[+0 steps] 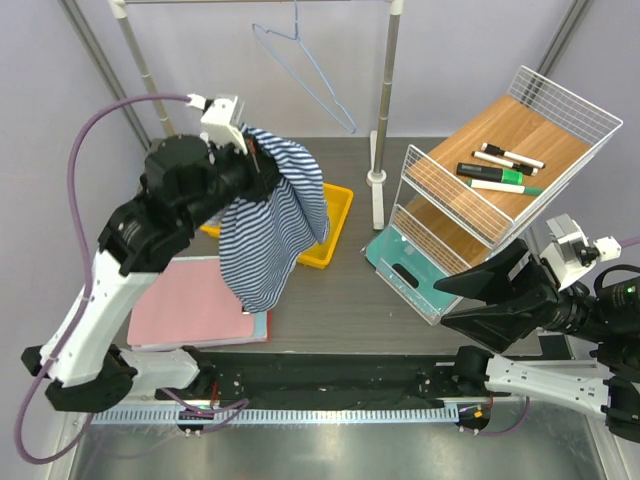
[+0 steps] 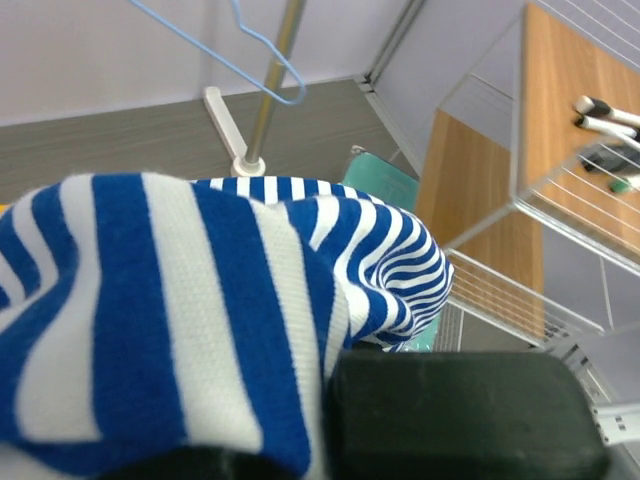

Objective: Remove the tank top from the hanger

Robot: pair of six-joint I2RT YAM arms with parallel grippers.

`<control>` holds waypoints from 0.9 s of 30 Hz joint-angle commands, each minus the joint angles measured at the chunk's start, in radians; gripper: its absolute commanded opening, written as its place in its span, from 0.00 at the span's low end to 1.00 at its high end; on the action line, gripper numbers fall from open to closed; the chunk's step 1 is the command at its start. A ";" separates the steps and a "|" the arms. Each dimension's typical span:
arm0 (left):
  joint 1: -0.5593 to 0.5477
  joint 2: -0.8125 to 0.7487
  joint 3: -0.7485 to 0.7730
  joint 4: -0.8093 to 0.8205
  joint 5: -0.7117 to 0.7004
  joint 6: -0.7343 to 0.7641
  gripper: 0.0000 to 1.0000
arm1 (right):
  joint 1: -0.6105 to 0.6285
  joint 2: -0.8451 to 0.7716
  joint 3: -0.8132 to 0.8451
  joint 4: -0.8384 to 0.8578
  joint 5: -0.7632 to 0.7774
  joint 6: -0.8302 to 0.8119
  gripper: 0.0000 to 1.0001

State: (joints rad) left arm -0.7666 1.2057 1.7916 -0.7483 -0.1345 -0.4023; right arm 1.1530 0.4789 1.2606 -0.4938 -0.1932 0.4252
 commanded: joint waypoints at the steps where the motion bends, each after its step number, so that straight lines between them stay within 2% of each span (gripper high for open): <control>1: 0.273 0.078 0.054 0.077 0.372 -0.062 0.00 | 0.004 -0.025 0.023 0.015 0.005 0.014 0.65; 3: 0.363 0.110 0.031 0.124 0.482 -0.166 0.00 | 0.004 -0.036 0.022 0.012 0.001 0.015 0.65; 4: 0.412 0.142 0.017 0.160 0.587 -0.212 0.00 | 0.002 -0.039 0.020 0.011 -0.003 0.015 0.65; 5: 0.479 0.159 -0.001 0.249 0.658 -0.257 0.00 | 0.001 -0.045 0.020 0.009 -0.005 0.015 0.65; 7: 0.532 0.201 -0.041 0.338 0.780 -0.381 0.00 | -0.006 -0.051 0.022 0.008 -0.011 0.017 0.65; 8: 0.559 0.240 -0.046 0.390 0.802 -0.398 0.00 | -0.009 -0.054 0.022 0.003 -0.008 0.017 0.65; 14: 0.593 0.351 -0.064 0.395 0.802 -0.408 0.00 | -0.021 -0.077 0.019 -0.006 -0.003 0.021 0.65; 17: 0.595 0.367 -0.170 0.441 0.786 -0.403 0.00 | -0.026 -0.088 0.011 -0.006 -0.003 0.027 0.65; 22: 0.595 0.422 -0.328 0.624 0.802 -0.409 0.00 | -0.036 -0.095 -0.003 -0.002 -0.009 0.035 0.65; 26: 0.596 0.554 -0.330 0.665 0.903 -0.402 0.00 | -0.042 -0.097 -0.009 0.001 -0.009 0.044 0.65; 27: 0.595 0.583 -0.295 0.661 0.970 -0.397 0.00 | -0.045 -0.097 -0.007 -0.002 -0.009 0.043 0.65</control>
State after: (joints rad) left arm -0.1753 1.6955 1.4506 -0.2165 0.6716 -0.8043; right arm 1.1168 0.3828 1.2591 -0.5087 -0.1936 0.4526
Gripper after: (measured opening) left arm 0.017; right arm 0.652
